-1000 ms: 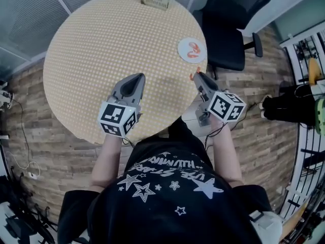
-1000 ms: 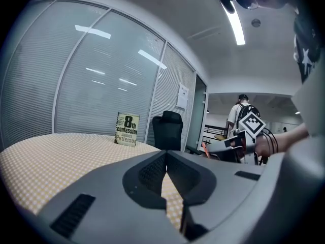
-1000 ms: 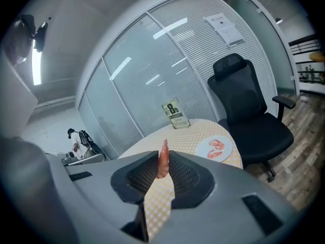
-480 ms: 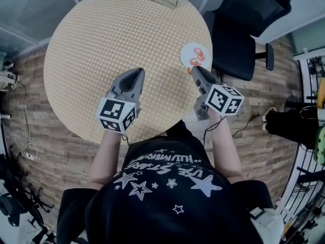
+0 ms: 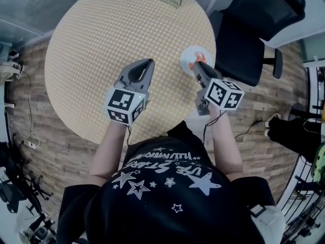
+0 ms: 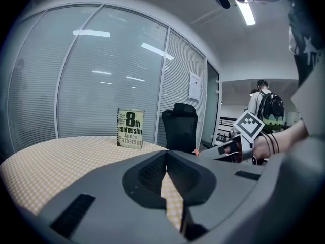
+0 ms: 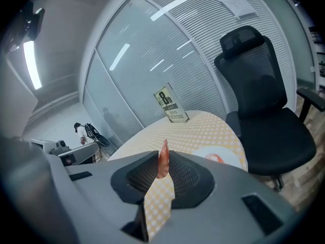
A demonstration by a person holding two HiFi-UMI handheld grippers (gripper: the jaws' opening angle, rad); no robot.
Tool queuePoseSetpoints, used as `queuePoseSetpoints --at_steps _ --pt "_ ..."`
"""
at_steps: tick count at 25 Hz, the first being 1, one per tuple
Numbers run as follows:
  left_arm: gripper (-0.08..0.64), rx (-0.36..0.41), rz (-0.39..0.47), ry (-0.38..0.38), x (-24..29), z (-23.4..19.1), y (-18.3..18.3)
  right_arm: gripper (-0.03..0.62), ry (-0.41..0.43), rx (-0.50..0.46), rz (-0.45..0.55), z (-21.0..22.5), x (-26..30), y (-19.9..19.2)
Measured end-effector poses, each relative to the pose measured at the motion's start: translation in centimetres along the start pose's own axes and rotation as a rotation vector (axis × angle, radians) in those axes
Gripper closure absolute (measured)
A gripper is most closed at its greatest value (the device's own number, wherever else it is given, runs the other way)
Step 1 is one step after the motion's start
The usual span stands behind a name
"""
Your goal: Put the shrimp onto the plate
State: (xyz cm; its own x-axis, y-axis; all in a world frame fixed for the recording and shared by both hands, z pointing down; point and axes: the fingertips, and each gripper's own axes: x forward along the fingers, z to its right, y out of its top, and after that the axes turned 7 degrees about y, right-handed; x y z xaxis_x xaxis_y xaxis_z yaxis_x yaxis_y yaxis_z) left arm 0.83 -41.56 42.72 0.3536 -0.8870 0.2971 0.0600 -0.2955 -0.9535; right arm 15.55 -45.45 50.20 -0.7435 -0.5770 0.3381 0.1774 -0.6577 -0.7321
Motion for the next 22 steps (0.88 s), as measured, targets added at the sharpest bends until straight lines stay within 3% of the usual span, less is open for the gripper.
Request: queuePoseSetpoints --at_steps 13,22 --pt "0.552 0.016 -0.079 -0.007 4.8 1.7 -2.5 0.531 -0.046 0.034 -0.118 4.7 3.2 -1.2" --pt "0.552 -0.013 -0.116 0.002 6.2 0.7 -4.0 0.531 -0.092 0.001 -0.212 6.5 6.2 -2.3"
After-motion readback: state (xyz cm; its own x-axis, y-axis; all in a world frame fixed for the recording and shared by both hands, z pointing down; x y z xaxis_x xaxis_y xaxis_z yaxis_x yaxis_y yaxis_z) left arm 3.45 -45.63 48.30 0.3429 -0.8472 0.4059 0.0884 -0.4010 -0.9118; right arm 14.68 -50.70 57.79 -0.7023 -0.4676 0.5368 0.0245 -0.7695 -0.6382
